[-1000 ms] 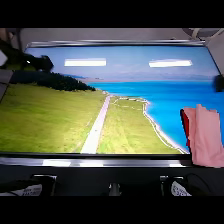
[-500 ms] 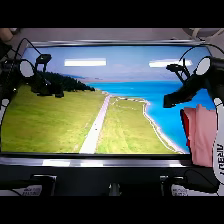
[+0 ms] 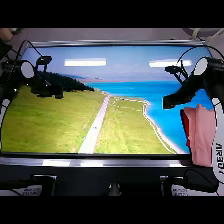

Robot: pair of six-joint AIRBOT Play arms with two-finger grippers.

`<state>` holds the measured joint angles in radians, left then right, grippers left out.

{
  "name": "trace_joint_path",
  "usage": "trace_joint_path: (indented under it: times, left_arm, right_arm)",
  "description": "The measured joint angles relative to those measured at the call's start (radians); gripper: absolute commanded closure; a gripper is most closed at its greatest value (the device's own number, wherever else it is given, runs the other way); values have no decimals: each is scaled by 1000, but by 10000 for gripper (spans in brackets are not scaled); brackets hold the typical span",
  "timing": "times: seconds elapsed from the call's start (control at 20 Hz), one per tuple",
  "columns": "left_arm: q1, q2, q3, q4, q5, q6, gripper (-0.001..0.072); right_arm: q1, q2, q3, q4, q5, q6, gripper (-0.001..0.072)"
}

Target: Fold the shirts.

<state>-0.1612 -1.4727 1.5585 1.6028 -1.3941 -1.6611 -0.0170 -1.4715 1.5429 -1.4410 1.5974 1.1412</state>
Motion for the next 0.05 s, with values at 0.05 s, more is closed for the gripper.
trace_joint_path:
  times: [0.05]
  left_arm:
    - [0, 0, 0, 1, 0, 0, 86]
  right_arm:
    - [0, 0, 0, 0, 0, 0, 149]
